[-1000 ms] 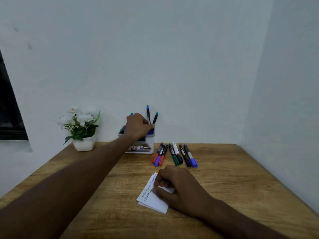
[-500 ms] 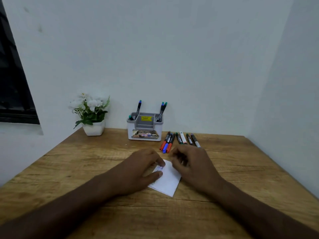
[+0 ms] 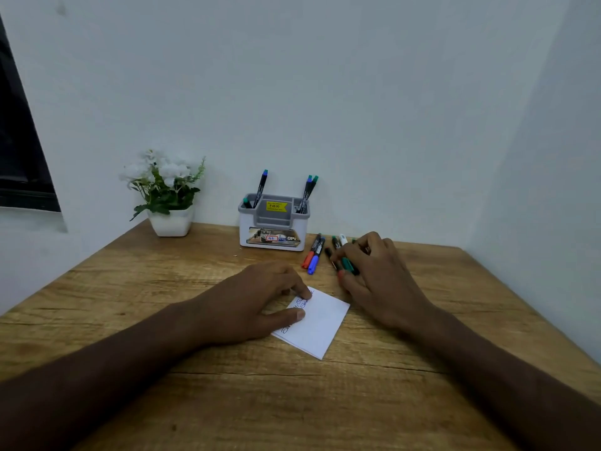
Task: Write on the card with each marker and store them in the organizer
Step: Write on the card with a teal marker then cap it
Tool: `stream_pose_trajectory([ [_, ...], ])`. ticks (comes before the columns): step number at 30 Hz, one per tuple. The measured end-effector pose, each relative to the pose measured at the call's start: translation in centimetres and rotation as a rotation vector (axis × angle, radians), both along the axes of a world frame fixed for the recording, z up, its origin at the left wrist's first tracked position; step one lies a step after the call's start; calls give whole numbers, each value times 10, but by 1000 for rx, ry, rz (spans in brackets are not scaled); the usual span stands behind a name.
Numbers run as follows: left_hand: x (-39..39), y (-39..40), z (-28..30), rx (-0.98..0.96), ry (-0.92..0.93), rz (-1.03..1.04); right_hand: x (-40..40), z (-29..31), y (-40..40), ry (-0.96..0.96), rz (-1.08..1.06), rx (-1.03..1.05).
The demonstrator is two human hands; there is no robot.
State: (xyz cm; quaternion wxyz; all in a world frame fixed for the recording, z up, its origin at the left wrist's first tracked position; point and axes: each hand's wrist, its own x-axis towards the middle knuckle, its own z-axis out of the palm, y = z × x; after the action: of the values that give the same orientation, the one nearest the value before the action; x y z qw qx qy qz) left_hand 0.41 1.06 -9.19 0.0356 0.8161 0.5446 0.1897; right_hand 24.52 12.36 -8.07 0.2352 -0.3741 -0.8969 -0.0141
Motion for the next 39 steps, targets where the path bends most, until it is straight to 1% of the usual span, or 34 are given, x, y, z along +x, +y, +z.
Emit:
stream_pose_trajectory([
  [6, 0, -4, 1, 7, -17, 1, 6, -1, -5, 3, 39, -91],
  [10, 5, -7, 4, 56, -57, 1, 9, 6, -6, 1, 21, -53],
  [13, 11, -9, 7, 80, -84, -25, 11, 11, -8, -42, 1, -81],
  [16, 13, -11, 7, 75, -145, -46, 12, 11, -9, -35, 0, -113],
  [19, 12, -11, 6, 51, -198, -19, 9, 12, -10, -68, -36, -79],
  [20, 11, -11, 6, 40, -208, -7, 9, 13, -11, -44, -24, -65],
  [21, 11, -11, 6, 32, -210, 2, 8, 15, -12, 24, -7, -78],
  [22, 11, -11, 6, 29, -208, 9, 8, 17, -15, 152, 20, -139],
  [24, 13, -13, 6, 24, -198, 19, 4, 21, -23, 481, 102, -400],
  [25, 14, -14, 7, 21, -191, 28, 2, 22, -30, 605, 155, -533],
  [26, 15, -15, 8, 23, -180, 41, 0, 22, -35, 677, 196, -625],
  [28, 17, -18, 11, 44, -154, 57, -5, 17, -44, 708, 265, -732],
  [32, 19, -19, 12, 135, -64, 14, -9, 5, -49, 708, 366, -851],
  [34, 17, -17, 10, 165, -35, 36, -11, 3, -51, 755, 413, -927],
  [37, 12, -13, 6, 185, -35, 63, -14, 3, -55, 860, 448, -1085],
  [39, 10, -11, 5, 177, -53, 66, -14, 2, -56, 884, 451, -1142],
])
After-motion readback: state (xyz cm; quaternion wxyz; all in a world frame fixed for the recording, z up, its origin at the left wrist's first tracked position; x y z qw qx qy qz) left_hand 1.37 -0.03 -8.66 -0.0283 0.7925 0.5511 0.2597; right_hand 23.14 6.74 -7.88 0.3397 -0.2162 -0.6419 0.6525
